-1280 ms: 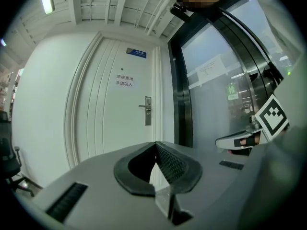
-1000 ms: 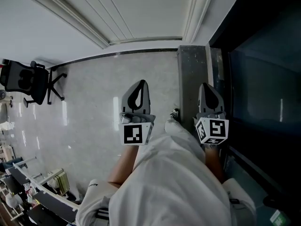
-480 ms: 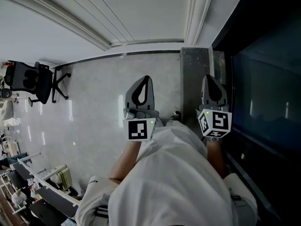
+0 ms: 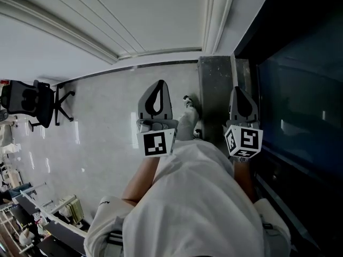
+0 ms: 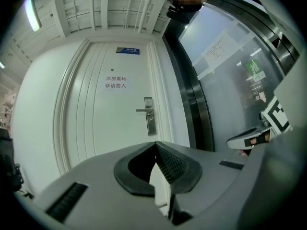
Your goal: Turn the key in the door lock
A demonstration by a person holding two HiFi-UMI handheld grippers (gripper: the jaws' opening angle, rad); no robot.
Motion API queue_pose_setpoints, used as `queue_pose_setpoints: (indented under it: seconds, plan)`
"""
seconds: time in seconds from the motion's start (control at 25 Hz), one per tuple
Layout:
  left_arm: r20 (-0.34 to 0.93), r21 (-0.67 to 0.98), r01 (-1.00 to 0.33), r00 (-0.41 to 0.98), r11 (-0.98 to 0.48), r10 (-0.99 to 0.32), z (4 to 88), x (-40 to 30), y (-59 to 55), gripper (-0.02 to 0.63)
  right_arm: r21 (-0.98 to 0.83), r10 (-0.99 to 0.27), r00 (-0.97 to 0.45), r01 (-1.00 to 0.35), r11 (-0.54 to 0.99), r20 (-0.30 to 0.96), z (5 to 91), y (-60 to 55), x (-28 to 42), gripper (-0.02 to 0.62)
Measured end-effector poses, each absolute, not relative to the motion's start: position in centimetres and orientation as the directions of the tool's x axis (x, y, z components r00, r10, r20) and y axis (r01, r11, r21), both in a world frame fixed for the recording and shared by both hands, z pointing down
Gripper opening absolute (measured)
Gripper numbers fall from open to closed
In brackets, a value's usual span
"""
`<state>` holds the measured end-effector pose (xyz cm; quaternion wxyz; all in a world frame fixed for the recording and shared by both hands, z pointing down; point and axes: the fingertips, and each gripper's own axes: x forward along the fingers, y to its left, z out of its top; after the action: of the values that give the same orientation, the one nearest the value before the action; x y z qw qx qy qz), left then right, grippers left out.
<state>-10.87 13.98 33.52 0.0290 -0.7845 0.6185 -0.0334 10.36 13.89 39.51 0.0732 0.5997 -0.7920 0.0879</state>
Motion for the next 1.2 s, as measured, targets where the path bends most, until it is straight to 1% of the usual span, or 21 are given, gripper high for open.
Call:
queue_pose_setpoints:
  seconds: [0.16, 0.36, 0.64, 0.88, 1.2]
  plan:
    - [0.016, -0.071, -0.967, 0.243, -0.244, -0.97, 34.4, -10.2, 10.7, 0.008, -0.037, -0.936, -0.252, -0.967, 0.251, 0.244, 40.1, 11.3, 11.1, 0.002]
    - [0.033, -0.048, -0.969, 0.243, -0.244, -0.97, 35.8, -9.5, 4.5, 0.008, -0.004, -0.925, -0.271, -0.96, 0.28, 0.266, 40.5, 6.1, 11.4, 0.002]
    - [0.038, -0.025, -0.968, 0.25, -0.251, -0.968, 35.5, -9.9, -3.0, 0.008, 0.022, -0.935, -0.228, -0.97, 0.243, 0.273, 39.2, -1.5, 12.0, 0.002]
    - [-0.011, -0.025, -0.973, 0.231, -0.231, -0.973, 33.6, -10.4, -10.3, 0.008, 0.059, -0.934, -0.225, -0.966, 0.25, 0.277, 37.9, -7.9, 11.1, 0.002]
    - [-0.051, -0.069, -0.965, 0.258, -0.254, -0.965, 32.0, -9.4, -17.8, 0.008, 0.102, -0.952, -0.201, -0.968, 0.229, 0.23, 36.0, -14.6, 10.0, 0.002]
